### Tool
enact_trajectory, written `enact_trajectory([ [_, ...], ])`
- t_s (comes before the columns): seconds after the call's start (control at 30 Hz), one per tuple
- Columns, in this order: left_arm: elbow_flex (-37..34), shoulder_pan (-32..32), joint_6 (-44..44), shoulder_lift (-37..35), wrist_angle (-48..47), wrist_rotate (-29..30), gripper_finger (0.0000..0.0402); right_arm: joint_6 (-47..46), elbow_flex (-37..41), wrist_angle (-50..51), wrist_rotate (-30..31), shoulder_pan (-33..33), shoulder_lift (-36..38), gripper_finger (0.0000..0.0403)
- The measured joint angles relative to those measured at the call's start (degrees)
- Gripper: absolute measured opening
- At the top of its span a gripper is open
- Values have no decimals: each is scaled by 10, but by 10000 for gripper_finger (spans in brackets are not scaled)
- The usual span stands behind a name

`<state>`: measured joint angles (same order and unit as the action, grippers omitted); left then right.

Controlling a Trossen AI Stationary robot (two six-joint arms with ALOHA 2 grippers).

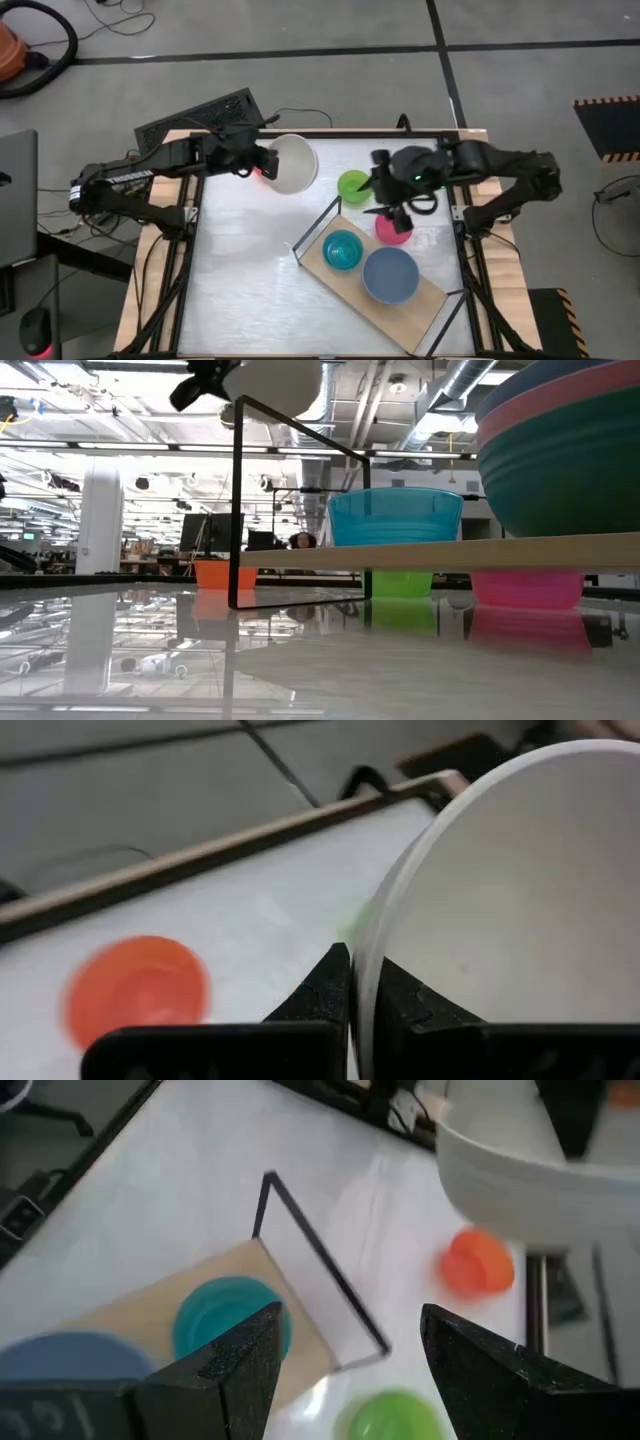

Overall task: Place and stack bowls onto a shelf
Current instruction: Stack the large white bowl on the large light blue bowl on the shelf

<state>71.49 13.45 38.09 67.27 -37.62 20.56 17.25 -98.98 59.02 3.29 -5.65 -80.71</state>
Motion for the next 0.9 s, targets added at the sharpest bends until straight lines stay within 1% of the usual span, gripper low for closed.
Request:
enact_trajectory([
  [0.07, 9, -1, 17, 4, -2, -37, 0, 26, -1, -18, 1, -16, -16, 264],
  [0.2, 11, -16, 32, 25, -11, -81, 0, 55, 0, -30, 13, -49, -49, 264],
  [0.27, 11, -26, 34, 44, -37, -119, 0, 63, 1, -27, 26, -66, -59, 264],
  [0.37, 10, -45, 56, 75, -55, -163, 0, 79, 0, -27, 42, -92, -53, 264],
  [0.47, 12, -71, 77, 100, -52, -184, 0, 84, -1, -48, 43, -117, -46, 264],
  [0.5, 22, -82, 85, 111, -52, -184, 0, 84, -1, -46, 43, -125, -43, 264],
  [0.6, 71, -114, 83, 138, -57, -175, 0, 86, -1, -56, 43, -143, -36, 264],
  [0.7, 141, -139, 79, 165, -75, -150, 0, 86, 0, -59, 44, -156, -29, 264],
  [0.8, 218, -154, 78, 206, -138, -143, 0, 85, -1, -59, 45, -158, -27, 264],
  [0.9, 296, -163, 67, 259, -220, -154, 0, 79, 0, -56, 44, -166, -26, 264],
])
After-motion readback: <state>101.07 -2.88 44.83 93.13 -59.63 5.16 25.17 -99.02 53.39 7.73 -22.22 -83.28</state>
